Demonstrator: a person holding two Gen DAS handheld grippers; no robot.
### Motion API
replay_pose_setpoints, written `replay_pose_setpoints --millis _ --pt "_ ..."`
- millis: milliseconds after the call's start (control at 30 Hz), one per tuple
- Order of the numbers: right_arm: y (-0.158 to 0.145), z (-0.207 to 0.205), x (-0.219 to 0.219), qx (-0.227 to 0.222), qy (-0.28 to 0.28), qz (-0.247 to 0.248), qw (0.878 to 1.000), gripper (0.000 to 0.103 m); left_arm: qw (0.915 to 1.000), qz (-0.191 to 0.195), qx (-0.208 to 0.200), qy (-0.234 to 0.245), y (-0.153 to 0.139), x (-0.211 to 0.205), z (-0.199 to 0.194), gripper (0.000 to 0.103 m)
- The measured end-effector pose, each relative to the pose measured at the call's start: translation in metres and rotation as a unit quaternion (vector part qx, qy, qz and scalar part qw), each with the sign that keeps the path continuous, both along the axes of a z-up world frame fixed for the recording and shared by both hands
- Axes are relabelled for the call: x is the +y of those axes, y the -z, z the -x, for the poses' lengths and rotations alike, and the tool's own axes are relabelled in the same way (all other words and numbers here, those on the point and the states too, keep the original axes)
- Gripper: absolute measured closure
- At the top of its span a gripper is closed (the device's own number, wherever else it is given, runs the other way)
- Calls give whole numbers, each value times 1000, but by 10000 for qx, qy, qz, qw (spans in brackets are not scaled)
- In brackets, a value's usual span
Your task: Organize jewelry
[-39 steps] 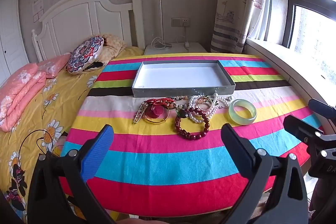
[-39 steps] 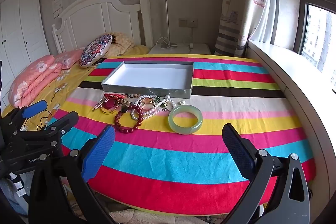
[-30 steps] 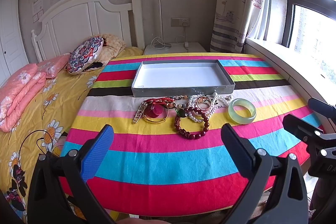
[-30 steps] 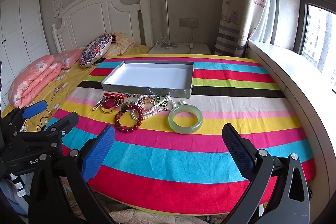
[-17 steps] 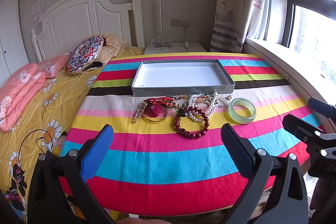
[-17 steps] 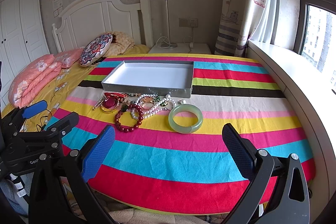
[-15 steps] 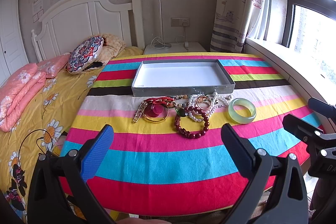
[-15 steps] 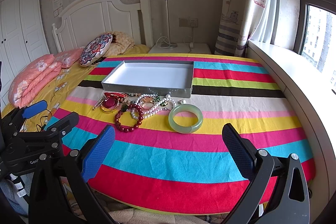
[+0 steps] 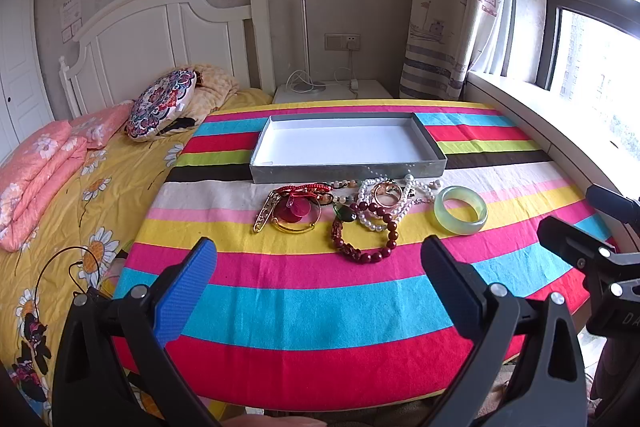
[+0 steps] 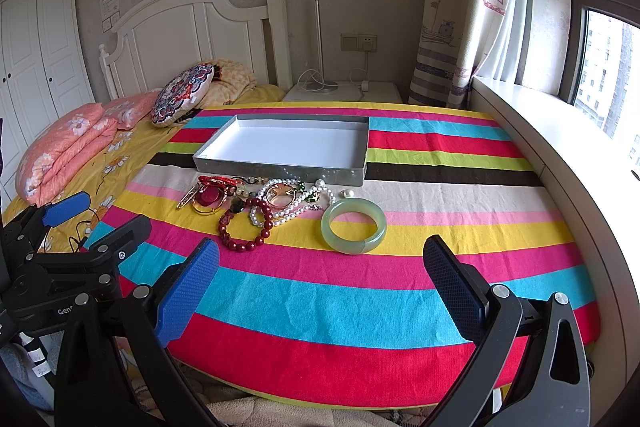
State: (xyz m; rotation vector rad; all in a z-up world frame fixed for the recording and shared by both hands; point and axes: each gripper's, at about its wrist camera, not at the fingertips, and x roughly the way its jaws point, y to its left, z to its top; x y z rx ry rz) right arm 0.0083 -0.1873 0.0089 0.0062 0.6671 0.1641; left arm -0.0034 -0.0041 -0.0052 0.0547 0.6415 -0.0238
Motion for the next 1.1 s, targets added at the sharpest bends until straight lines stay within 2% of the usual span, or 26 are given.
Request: replay_pose_setpoints --millis 1100 --pt "1 -3 2 30 1 16 10000 5 10000 10 -1 7 1 -3 1 2"
